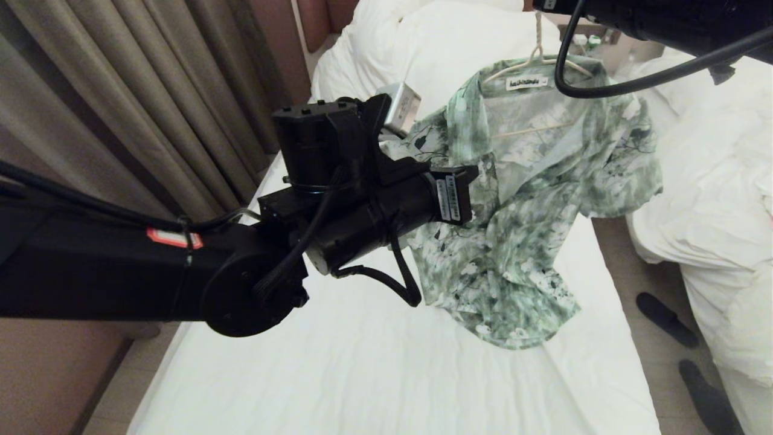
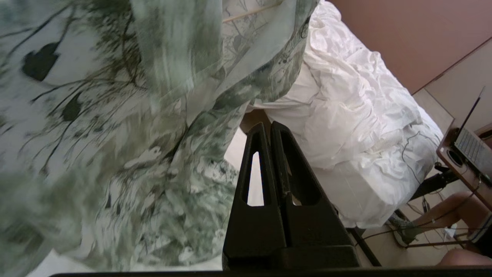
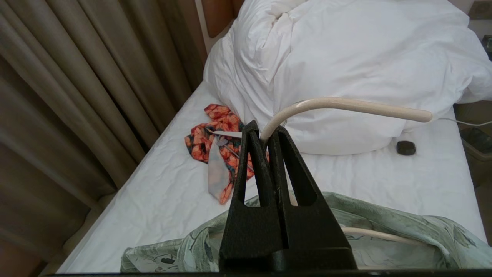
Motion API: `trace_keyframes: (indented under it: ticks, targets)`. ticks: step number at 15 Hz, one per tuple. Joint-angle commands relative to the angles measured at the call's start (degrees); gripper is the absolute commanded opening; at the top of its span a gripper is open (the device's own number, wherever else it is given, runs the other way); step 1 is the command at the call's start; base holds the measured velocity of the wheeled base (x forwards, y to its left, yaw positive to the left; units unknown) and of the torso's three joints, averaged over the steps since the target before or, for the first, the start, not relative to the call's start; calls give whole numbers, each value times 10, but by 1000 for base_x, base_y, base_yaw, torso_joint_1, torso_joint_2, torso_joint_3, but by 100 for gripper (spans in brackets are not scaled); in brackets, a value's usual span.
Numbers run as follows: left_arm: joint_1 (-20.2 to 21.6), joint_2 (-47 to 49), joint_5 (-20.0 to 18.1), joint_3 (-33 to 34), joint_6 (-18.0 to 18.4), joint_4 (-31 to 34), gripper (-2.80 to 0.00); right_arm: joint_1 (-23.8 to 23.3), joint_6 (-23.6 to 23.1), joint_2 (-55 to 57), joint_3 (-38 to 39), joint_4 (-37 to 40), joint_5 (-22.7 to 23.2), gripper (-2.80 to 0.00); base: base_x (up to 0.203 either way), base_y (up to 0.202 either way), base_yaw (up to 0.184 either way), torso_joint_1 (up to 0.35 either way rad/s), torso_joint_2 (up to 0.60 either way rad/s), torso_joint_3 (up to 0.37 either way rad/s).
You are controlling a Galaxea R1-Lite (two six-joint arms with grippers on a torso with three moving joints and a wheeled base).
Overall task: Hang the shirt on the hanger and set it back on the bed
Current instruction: Take the clothes hanger out of the clothes
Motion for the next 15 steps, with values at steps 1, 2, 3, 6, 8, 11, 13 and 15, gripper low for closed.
trace_keyframes:
  ticks: [1,2,3,6,8,11,13,15]
  targets:
    - [0,31,2,-36,0,0,-280,1,0,-3,0,0,-1,-280,0,0,0,0,0,0]
    - [0,34,6,-49,1,19,-280,1,0,-3,0,1,-1,-280,0,0,0,0,0,0]
    - [0,36,14,-55,1,41,-280,1,1,-8,0,2,-1,-280,0,0,0,0,0,0]
    - [13,35,16,-55,1,41,0,-1,0,-11,0,4,-1,-280,0,0,0,0,0,0]
    - [19,27,15,-23,-1,34,0,-1,0,-16,3,5,-1,-280,0,0,0,0,0,0]
    - [29,45,11,-45,4,-25,0,1,0,-19,5,6,-1,-280,0,0,0,0,0,0]
    - [36,52,10,-60,12,-26,0,3,0,-28,5,19,-1,-280,0,0,0,0,0,0]
    - [39,59,9,-81,14,-26,0,2,5,-31,6,26,-1,-280,0,0,0,0,0,0]
